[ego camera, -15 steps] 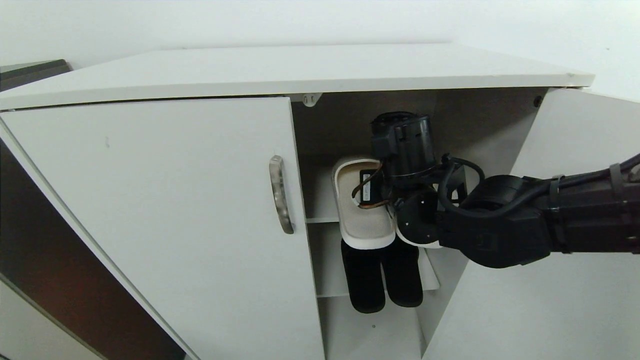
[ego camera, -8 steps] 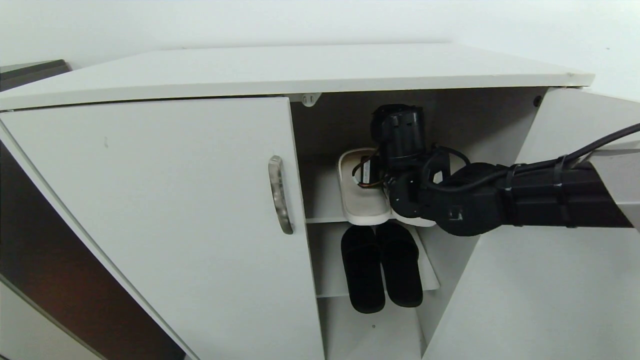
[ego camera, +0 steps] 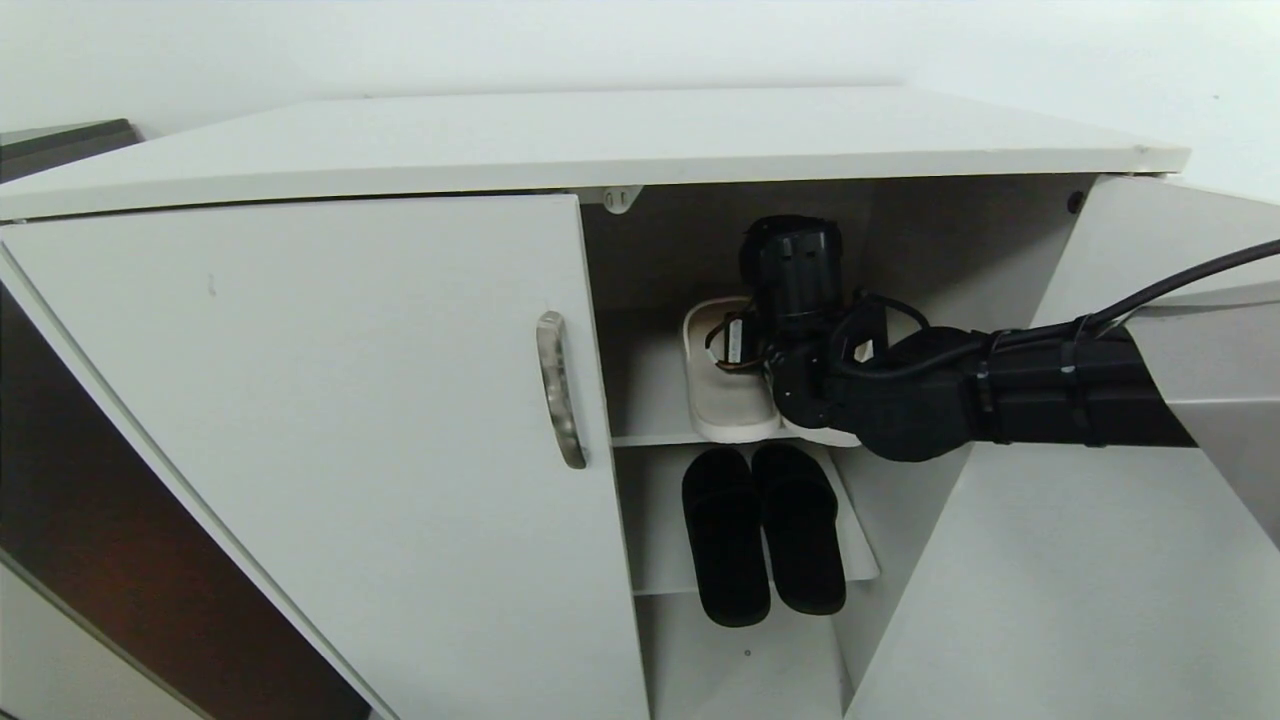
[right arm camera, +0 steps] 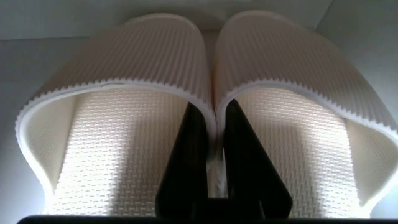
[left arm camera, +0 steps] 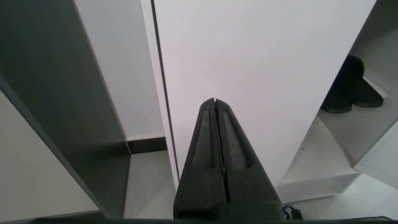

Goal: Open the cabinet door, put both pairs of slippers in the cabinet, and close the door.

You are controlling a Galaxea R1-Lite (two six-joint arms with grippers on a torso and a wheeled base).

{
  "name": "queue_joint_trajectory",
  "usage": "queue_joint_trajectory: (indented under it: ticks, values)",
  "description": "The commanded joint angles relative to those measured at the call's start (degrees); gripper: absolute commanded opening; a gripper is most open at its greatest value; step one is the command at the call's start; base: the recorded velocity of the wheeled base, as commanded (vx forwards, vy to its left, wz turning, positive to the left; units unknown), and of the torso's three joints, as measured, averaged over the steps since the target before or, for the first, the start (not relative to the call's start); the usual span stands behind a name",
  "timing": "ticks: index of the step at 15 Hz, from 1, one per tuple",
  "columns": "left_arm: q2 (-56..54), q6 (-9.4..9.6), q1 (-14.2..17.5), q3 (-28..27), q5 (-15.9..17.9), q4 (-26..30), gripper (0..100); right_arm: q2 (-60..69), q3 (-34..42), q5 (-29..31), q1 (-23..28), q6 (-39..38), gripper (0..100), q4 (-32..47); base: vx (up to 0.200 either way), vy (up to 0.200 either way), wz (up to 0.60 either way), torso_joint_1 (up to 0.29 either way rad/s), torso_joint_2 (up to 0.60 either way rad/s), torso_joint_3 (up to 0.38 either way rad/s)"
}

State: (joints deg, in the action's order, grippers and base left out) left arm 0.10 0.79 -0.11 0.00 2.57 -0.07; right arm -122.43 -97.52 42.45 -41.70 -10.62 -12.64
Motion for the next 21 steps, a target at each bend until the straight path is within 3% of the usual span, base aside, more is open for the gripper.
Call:
queue_joint_trajectory:
  ticks: [1, 2, 3, 10, 15, 16, 19, 21]
  values:
    - [-0.01, 0.0, 0.02, 0.0, -0.02, -0.01, 0, -0.09, 0.05, 0.0, -0.04, -0.02, 0, -0.01, 0.0, 0.0, 0.0, 0.0, 0.0, 0.0]
    - [-0.01, 0.0, 0.02, 0.0, -0.02, -0.01, 0, -0.18, -0.03, 0.0, -0.13, -0.02, 0, -0.01, 0.0, 0.0, 0.0, 0.0, 0.0, 0.0]
    - [-0.01, 0.0, 0.02, 0.0, -0.02, -0.01, 0, -0.18, 0.05, 0.0, -0.13, -0.02, 100, -0.01, 0.0, 0.0, 0.0, 0.0, 0.0, 0.0]
    - [-0.01, 0.0, 0.02, 0.0, -0.02, -0.01, 0, 8.08, 8.05, 1.32, -3.82, 0.6, 100, -0.01, 0.0, 0.0, 0.0, 0.0, 0.0, 0.0]
    - [-0.01, 0.0, 0.02, 0.0, -0.02, -0.01, 0, 21.09, 26.6, 1.85, -10.85, -0.37, 100, -1.42, 0.0, 0.0, 0.0, 0.0, 0.0, 0.0]
    - [-0.01, 0.0, 0.02, 0.0, -0.02, -0.01, 0, 23.55, 31.69, 1.76, -12.26, -0.46, 0, -3.79, 0.0, 0.0, 0.0, 0.0, 0.0, 0.0]
    - [-0.01, 0.0, 0.02, 0.0, 0.06, -0.01, 0, 29.62, 41.98, 1.23, -14.37, 0.07, 0, -8.8, 0.0, 0.0, 0.0, 0.0, 0.0, 0.0]
    - [-0.01, 0.09, 0.02, 0.0, 0.06, -0.01, 0, 30.41, 43.56, 0.62, -15.95, 0.69, 0, -8.89, 0.0, 0.0, 0.0, 0.0, 0.0, 0.0]
